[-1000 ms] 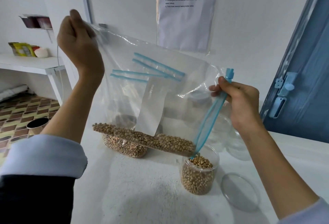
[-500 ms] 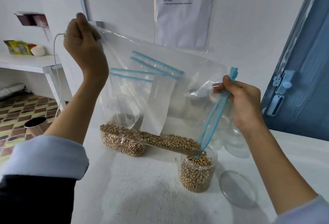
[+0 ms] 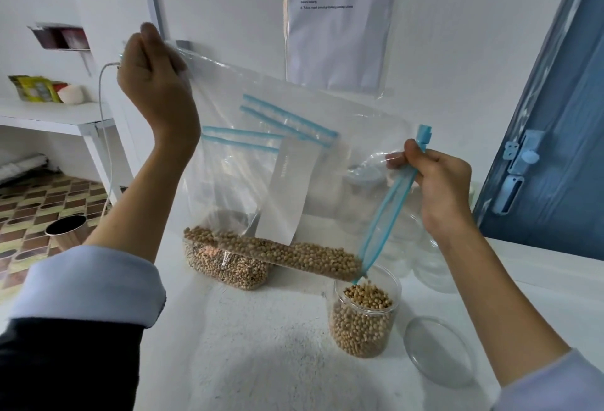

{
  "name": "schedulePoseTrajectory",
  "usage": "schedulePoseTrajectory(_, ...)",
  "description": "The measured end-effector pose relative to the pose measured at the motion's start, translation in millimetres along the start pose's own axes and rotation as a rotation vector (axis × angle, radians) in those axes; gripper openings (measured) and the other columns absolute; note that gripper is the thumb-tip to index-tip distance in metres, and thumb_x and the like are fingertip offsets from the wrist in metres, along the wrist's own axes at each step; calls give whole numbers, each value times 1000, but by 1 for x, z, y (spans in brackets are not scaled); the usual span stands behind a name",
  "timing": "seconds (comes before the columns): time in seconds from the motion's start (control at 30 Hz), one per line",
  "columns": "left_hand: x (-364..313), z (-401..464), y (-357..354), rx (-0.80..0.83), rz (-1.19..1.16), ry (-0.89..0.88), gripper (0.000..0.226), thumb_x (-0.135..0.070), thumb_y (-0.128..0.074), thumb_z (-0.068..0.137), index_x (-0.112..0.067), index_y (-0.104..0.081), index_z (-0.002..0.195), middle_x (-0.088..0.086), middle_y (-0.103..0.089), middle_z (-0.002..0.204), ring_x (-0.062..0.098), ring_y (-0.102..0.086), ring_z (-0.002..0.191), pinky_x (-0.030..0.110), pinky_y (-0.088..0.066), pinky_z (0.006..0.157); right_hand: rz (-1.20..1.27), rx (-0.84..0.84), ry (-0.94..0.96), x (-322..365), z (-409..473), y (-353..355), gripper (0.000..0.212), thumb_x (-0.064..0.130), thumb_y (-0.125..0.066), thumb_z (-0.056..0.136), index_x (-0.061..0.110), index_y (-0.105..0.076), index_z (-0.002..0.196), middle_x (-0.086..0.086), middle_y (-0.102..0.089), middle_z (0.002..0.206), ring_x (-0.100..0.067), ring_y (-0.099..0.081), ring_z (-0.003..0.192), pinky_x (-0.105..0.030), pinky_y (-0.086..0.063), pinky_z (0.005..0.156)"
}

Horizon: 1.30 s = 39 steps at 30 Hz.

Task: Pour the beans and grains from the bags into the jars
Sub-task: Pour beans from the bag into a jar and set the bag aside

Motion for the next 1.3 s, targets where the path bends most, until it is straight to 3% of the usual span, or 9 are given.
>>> schedulePoseTrajectory(0.27, 0, 4, 1, 22, 18, -23, 37, -29, -42, 93, -23, -39, 57, -12, -40, 45, 16, -32, 42, 26, -27, 45, 95, 68, -5, 7, -14, 2, 23, 14, -65, 88, 7, -67, 66, -6, -72, 68, -22, -68, 61, -32, -57, 77)
schedulePoseTrajectory(0.53, -3, 6, 1, 17, 21, -20, 40, -21, -40, 96, -23, -38, 56, -13, -39, 44, 15, -31, 42, 26, -26, 45, 98, 61, -15, 7, -17, 1, 23, 15, -63, 89, 3, -65, 69, -5, -71, 65, -20, -67, 56, -30, -57, 63)
schedulePoseTrajectory(0.83, -5, 9, 4, 26, 2, -28, 38, -29, -42, 93, -22, -39, 56, -9, -40, 45, 17, -31, 43, 28, -26, 45, 134, 28, -12, 5, -13, -5, 22, 15, -64, 89, 3, -67, 71, -4, -71, 66, -18, -68, 59, -29, -58, 73)
schedulePoseTrajectory(1.03, -7, 9, 5, 20, -7, -19, 39, -25, -42, 94, -21, -39, 56, -6, -39, 45, 15, -31, 43, 25, -27, 45, 136, 21, -20, 2, -11, -9, 21, 15, -63, 89, 4, -66, 71, -1, -70, 63, -16, -68, 55, -26, -57, 67)
schedulePoseTrajectory(1.3, -12, 11, 6, 14, -25, -21, 37, -29, -44, 91, -27, -41, 55, -9, -40, 45, 16, -31, 43, 29, -27, 45, 81, 82, -15, 1, -5, -12, 19, 14, -63, 89, 4, -68, 73, 2, -71, 65, -12, -68, 64, -22, -55, 72)
Point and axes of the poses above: each hand's wrist, its own z-axis towards the middle knuckle, its own y-axis out of the back of the hand, x = y × z, the point moved 2 cm from there along z, towards the middle knuckle
